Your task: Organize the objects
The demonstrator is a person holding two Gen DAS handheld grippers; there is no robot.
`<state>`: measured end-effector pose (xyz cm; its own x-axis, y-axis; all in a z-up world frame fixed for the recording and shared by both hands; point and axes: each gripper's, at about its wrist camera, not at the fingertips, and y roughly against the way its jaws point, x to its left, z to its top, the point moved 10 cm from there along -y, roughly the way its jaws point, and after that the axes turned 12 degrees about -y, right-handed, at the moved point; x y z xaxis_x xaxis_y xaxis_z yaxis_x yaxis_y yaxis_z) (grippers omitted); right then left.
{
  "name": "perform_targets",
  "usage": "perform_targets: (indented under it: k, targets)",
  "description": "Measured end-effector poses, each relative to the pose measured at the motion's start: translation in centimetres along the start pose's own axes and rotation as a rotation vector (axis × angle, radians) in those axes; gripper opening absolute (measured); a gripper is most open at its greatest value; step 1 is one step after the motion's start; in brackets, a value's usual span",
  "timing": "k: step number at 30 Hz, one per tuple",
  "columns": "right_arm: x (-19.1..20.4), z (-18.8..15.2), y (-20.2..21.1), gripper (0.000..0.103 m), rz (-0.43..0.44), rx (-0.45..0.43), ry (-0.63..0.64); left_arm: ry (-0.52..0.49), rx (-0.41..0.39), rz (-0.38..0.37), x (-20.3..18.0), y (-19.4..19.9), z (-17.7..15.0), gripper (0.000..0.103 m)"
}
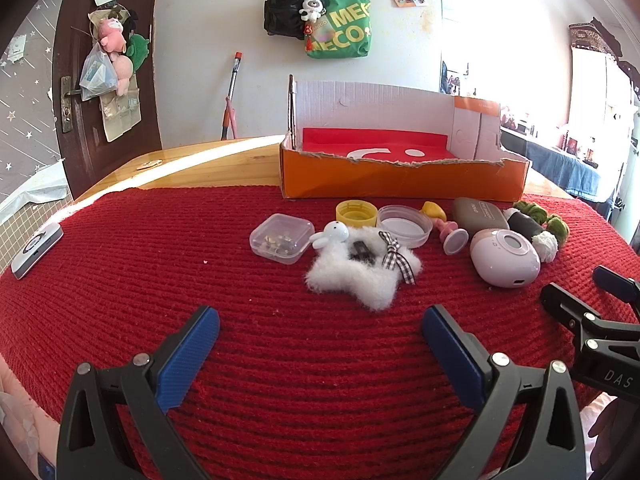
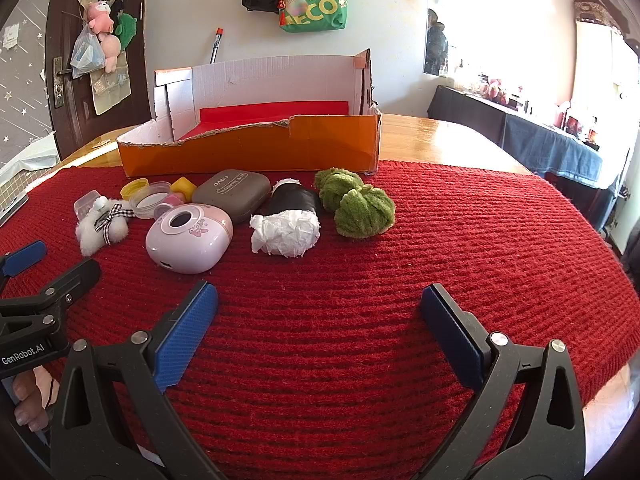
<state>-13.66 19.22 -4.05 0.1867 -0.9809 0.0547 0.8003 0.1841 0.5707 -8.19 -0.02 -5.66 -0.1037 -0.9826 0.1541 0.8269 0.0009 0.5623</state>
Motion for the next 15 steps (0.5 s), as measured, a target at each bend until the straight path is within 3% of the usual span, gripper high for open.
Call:
perform_targets:
  k: [15]
  targets:
    - [0.01,-0.05,0.01,0.103,0.0,-0.001,0.002,0.003,0.002,0.003,-0.11,-0.05,-0.18,0.103]
